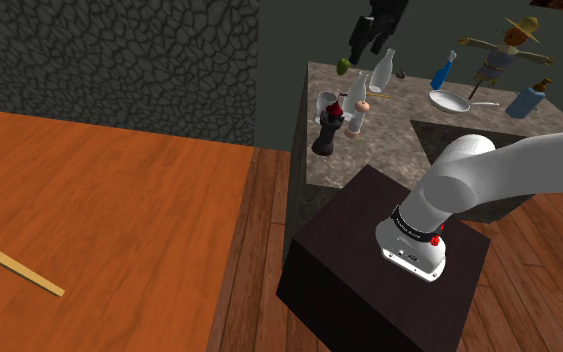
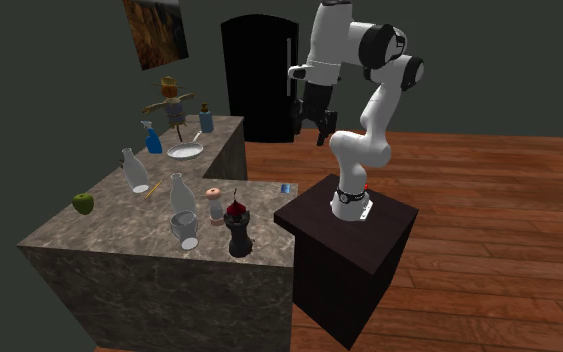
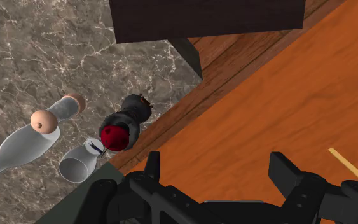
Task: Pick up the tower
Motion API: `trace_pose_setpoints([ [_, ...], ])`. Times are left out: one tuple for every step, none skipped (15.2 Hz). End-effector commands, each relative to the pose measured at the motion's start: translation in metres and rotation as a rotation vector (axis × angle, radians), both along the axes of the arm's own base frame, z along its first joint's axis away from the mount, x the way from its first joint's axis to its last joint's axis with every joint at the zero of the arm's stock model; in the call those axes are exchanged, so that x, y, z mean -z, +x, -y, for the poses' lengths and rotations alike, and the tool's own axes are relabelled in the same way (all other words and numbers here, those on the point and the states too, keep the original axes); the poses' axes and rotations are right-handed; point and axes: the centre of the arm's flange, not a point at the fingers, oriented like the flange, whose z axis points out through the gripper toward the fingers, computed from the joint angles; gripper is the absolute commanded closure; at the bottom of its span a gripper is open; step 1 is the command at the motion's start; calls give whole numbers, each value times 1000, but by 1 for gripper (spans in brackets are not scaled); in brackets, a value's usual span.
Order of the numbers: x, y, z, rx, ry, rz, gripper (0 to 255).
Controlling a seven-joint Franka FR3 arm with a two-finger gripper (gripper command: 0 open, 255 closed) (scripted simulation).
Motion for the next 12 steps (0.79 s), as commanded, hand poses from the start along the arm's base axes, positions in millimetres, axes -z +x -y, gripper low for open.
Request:
trace_pose_setpoints([
  [0, 0, 0, 0, 0, 0, 0],
  [8, 1, 12, -28, 3, -1, 0],
  [15, 2, 23, -57, 6, -2, 0],
  [23, 3, 35, -85, 9, -4, 0],
  [31, 5, 46, -113, 13, -5, 0],
  [39, 7, 58, -142, 16, -6, 0],
  [47, 10, 69, -170, 19, -7, 0],
  [54, 12, 80, -199, 22, -8, 0],
  [62, 15, 91, -227, 25, -10, 0],
  [70, 19, 102, -255, 28, -11, 0],
  [78, 22, 113, -284, 31, -12, 0],
  [86, 26, 124, -312, 34, -13, 0],
])
